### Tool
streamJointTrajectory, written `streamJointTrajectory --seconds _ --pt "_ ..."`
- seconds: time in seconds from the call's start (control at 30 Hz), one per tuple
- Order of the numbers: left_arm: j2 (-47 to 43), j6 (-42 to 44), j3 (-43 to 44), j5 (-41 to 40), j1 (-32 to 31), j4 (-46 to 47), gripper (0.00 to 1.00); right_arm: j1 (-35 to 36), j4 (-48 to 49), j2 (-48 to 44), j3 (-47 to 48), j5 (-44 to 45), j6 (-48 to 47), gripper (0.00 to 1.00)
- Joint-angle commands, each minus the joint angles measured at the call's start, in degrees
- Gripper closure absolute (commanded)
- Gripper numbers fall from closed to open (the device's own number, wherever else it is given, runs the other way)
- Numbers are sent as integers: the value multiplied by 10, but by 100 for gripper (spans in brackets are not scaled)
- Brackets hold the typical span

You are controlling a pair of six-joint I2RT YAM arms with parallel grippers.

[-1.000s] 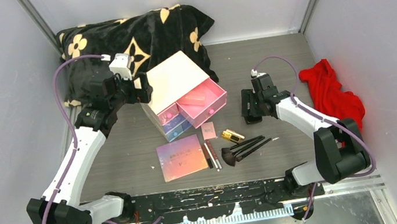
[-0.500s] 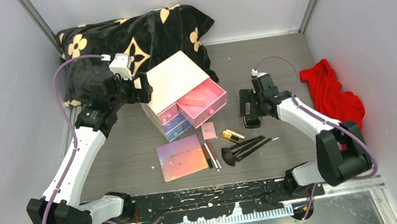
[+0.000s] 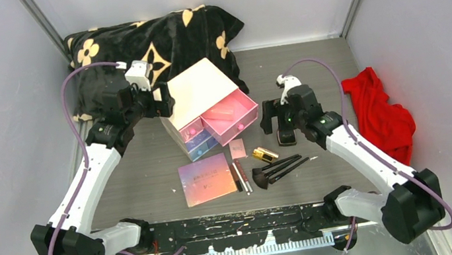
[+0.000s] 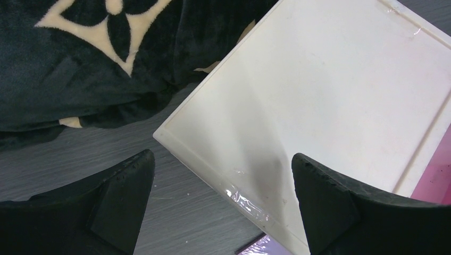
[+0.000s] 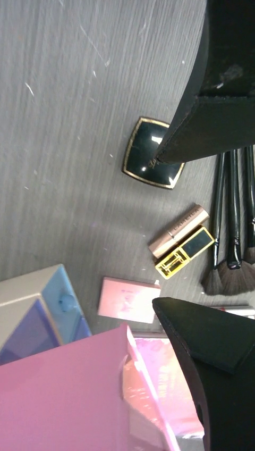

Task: Organize the makeup
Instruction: Pick up the lipstick at the center of the board.

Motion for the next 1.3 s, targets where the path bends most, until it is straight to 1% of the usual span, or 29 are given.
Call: streamJointTrajectory --seconds 0.0,0.23,0.5,0.93,1.07,1.27 --pt "-8 3 8 3 4 25 0 22 -1 11 -11 -32 -27 0" --pt "0 2 4 5 4 25 0 28 11 -14 -70 -57 -2 0" --pt "4 1 -2 3 4 30 0 70 20 -12 -106 -50 23 0" --pt "8 4 -8 -1 4 30 0 127 79 80 -129 -14 42 12" --pt "11 6 -8 -3 4 30 0 131 86 99 -128 3 41 13" --pt "16 8 -5 -1 3 29 0 135 97 127 -126 10 44 20"
